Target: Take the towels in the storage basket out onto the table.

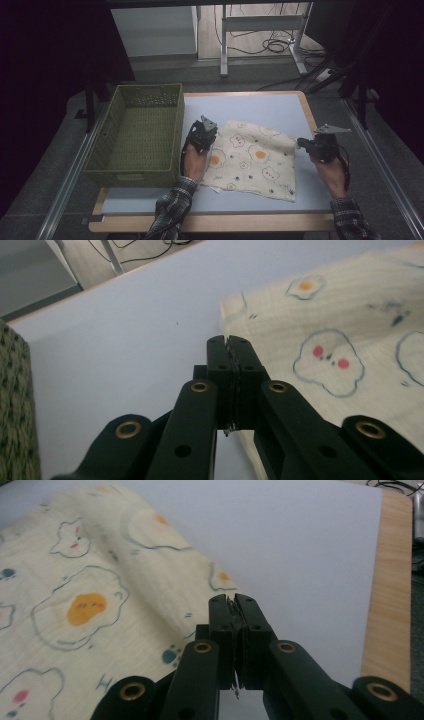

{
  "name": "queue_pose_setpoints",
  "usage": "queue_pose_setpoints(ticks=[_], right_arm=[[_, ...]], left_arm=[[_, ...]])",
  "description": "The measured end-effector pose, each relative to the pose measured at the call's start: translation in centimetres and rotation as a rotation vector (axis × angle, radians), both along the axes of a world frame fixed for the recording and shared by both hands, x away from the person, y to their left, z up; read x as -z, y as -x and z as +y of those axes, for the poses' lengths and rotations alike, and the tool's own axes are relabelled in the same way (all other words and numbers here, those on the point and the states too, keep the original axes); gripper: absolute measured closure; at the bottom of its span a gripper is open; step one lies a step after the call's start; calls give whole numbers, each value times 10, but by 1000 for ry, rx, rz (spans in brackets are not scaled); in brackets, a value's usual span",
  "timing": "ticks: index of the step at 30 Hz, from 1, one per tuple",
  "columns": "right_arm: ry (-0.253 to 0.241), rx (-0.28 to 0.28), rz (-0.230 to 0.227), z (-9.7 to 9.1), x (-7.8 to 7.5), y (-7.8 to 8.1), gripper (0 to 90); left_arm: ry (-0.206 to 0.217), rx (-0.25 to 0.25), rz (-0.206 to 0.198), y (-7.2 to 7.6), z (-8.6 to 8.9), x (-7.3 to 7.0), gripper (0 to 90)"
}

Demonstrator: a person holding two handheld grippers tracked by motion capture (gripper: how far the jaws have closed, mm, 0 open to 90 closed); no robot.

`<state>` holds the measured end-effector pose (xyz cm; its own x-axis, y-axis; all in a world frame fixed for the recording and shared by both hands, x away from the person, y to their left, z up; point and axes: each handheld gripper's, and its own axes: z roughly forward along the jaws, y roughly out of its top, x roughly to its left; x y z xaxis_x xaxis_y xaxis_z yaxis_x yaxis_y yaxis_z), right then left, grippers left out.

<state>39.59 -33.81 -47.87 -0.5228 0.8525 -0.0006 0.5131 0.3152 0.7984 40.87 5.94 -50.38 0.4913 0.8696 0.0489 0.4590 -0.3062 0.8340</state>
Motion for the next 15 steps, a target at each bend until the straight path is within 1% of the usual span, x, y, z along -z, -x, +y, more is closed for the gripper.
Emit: queue_pose_setpoints(ticks=[1,2,3,4,5,7,10,12,13,14,15], right_arm=[[-9,-9,4,-1,2,5,870],[-9,-9,4,-1,2,5,870],[-8,-12,6,0,5,8,870],[-7,-10,10,0,6,8,870],[-3,-8,14,1,7,7,870],[5,-8,13,2,8,6,869],[19,-2,21,5,11,0,868],[29,5,29,5,12,-4,867],[31,8,30,5,12,-6,867],[34,12,33,5,13,-8,867],[31,15,35,5,13,-9,867]], left_arm=[[-2,7,10,2,0,2,896],[-2,7,10,2,0,2,895],[13,14,25,-2,0,2,891],[13,14,25,-2,0,2,879],[15,17,33,-5,-1,1,868],[6,22,40,-13,-6,0,854],[-25,29,58,-30,-14,0,806],[-35,33,79,-44,-20,1,791],[-56,29,86,-53,-25,3,778],[-65,27,87,-58,-27,4,755],[-66,33,97,-67,-31,6,734]])
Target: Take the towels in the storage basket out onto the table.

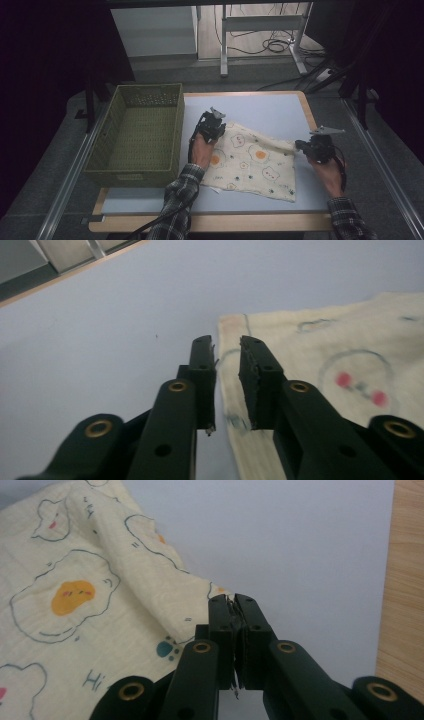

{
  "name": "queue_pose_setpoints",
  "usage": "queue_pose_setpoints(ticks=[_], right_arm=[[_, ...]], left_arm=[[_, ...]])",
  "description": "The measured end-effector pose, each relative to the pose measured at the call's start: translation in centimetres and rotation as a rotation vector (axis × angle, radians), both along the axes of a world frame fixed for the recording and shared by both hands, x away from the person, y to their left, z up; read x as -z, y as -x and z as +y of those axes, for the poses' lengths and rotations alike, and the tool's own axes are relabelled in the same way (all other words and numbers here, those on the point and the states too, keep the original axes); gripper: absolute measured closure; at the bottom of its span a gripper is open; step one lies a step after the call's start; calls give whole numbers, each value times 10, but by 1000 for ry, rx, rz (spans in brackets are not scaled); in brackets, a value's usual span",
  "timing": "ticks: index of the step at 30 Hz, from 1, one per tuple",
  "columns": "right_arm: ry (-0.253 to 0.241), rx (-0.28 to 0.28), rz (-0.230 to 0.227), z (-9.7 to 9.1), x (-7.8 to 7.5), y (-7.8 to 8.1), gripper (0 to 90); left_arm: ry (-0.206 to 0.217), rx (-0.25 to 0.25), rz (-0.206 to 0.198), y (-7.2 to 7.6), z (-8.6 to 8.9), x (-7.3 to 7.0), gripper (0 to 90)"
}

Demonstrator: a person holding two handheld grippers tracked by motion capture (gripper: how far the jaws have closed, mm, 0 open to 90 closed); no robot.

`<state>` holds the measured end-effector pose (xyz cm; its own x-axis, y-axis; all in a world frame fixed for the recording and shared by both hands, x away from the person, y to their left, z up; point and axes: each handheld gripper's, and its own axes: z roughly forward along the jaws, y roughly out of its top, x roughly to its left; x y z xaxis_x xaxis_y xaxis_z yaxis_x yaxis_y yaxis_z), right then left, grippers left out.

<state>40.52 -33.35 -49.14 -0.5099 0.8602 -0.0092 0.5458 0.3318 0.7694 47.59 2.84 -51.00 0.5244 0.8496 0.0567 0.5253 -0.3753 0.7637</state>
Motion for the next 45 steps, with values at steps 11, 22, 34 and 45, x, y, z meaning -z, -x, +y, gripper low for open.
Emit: queue_pose_setpoints(ticks=[11,22,34,45], right_arm=[[-2,25,36,-3,10,-16,865],[-18,41,12,-5,-4,-28,867],[-15,-38,-44,-1,-24,7,868],[-36,-86,-36,-10,-17,54,870]], left_arm=[[-19,7,103,-34,-23,20,761],[60,-20,-35,-10,-9,-11,900],[75,-26,-82,57,19,-17,892],[116,13,-109,117,28,-14,888]])
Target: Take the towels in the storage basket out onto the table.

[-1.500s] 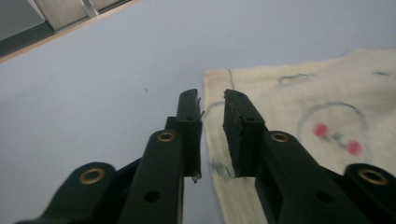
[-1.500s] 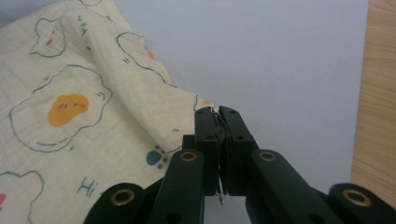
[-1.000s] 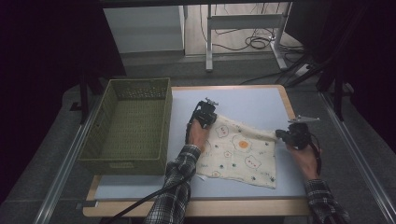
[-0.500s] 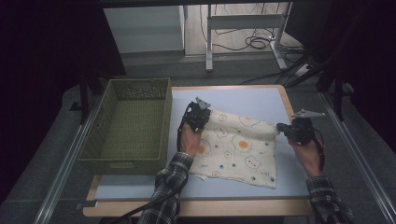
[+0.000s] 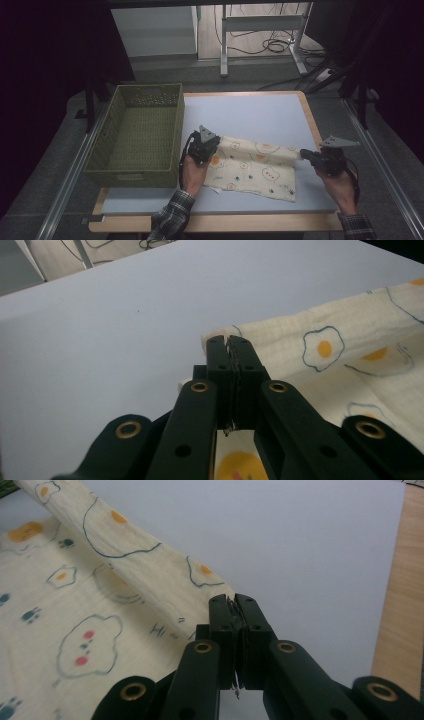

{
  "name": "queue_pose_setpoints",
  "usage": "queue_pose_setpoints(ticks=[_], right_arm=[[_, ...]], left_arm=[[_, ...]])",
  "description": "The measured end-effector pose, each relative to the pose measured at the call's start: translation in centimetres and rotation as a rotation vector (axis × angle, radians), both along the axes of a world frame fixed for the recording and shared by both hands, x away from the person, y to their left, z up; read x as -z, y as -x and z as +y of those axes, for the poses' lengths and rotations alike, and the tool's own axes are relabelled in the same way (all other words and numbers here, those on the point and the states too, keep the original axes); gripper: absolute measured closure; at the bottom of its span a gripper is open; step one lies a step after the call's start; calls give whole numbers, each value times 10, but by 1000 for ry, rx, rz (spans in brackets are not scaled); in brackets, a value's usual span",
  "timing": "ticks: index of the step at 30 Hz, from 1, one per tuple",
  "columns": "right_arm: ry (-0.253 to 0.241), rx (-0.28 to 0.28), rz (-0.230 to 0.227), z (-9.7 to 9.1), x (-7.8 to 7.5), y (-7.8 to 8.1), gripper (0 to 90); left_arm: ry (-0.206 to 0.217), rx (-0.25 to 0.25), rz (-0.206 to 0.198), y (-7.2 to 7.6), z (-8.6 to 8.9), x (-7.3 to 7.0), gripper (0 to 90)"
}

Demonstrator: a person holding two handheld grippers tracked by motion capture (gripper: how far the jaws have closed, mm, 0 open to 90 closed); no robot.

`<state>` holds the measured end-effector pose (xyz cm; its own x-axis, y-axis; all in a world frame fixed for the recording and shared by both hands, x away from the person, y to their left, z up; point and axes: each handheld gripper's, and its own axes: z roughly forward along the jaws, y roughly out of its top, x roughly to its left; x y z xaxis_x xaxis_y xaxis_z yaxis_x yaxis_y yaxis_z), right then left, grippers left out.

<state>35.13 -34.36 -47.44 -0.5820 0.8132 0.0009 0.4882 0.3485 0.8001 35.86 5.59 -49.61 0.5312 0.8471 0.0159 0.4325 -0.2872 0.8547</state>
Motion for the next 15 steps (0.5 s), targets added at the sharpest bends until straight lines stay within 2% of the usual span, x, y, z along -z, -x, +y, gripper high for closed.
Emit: queue_pose_setpoints(ticks=[2,3,4,5,6,10,15], right_arm=[[-3,-14,2,0,1,9,870],[-6,-30,7,2,2,18,870],[-6,-30,7,2,2,18,870],[5,-38,15,4,5,27,870],[5,-38,15,4,5,27,870],[26,-54,30,9,13,41,870],[19,-78,39,12,18,55,868]], left_arm=[[-27,-14,-7,9,0,1,887],[-34,-20,-7,19,0,5,886],[-34,-20,-7,19,0,5,885],[-40,-17,-10,24,0,7,885],[-45,-16,-10,28,1,8,885],[-35,-6,2,44,6,15,885],[-35,4,23,54,12,22,881]])
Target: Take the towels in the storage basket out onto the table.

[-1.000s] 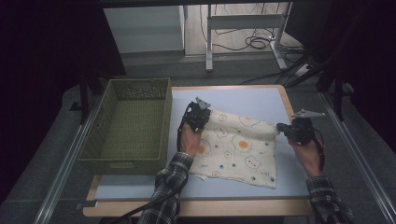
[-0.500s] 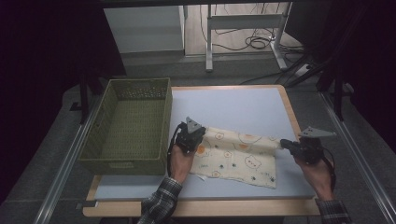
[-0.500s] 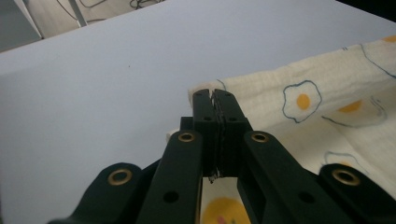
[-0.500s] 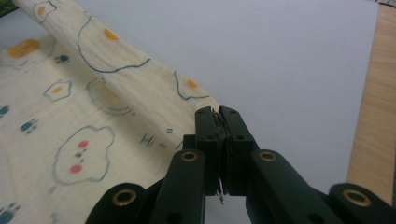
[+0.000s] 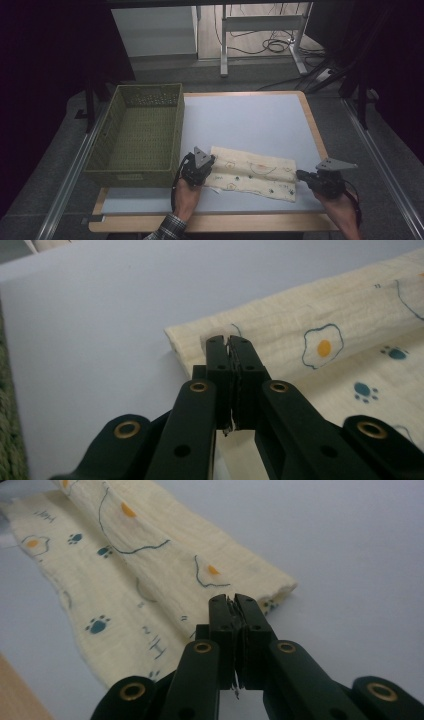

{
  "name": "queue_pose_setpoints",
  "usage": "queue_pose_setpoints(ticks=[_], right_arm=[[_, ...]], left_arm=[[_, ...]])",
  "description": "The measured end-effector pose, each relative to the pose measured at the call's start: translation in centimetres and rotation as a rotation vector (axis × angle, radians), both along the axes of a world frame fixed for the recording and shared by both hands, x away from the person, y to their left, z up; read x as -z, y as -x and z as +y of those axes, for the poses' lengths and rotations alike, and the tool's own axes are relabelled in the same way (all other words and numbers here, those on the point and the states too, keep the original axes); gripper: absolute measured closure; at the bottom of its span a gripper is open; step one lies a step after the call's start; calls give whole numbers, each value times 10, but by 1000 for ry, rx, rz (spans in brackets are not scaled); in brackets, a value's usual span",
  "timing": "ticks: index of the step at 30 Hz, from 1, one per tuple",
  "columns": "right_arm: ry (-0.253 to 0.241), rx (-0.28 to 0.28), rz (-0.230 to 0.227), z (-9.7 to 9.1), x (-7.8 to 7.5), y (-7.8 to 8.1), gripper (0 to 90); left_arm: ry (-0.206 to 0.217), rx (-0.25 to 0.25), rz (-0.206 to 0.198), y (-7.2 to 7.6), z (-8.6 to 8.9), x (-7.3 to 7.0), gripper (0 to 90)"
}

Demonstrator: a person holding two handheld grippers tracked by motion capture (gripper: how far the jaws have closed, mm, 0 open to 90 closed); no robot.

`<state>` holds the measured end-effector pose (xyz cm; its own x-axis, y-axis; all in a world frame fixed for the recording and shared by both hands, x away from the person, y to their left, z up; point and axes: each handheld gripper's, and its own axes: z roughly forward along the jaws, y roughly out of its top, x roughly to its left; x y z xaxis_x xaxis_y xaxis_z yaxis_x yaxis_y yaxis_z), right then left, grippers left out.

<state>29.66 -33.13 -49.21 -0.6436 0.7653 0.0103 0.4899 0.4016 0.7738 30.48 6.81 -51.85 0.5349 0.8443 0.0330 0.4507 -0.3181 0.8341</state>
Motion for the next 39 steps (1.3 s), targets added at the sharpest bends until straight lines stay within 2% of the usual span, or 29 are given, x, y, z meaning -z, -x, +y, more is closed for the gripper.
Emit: queue_pose_setpoints(ticks=[9,13,16,19,21,24,28,30,33,37,39], right_arm=[[-3,-19,28,3,13,14,863],[-12,-29,37,4,16,19,856],[-16,-38,44,4,16,27,793],[-19,-37,43,0,13,37,767],[-17,-31,43,-4,11,43,757],[-15,-20,42,-11,6,50,748],[-37,-10,45,-15,0,53,740],[-45,-21,49,-12,0,52,733],[-43,-43,71,-2,8,48,717],[-32,-71,88,10,19,45,697],[-23,-79,93,15,23,45,699]], left_arm=[[-12,-1,50,11,8,15,886],[-3,4,61,16,10,17,887],[-5,-7,78,24,12,17,823],[17,-18,94,33,16,16,779],[13,-19,95,38,17,15,754],[35,-12,98,43,22,11,719],[55,3,97,41,22,6,668],[61,19,116,38,21,7,647],[56,54,157,32,17,16,631],[32,69,170,29,12,24,643],[26,76,166,27,11,24,692]])
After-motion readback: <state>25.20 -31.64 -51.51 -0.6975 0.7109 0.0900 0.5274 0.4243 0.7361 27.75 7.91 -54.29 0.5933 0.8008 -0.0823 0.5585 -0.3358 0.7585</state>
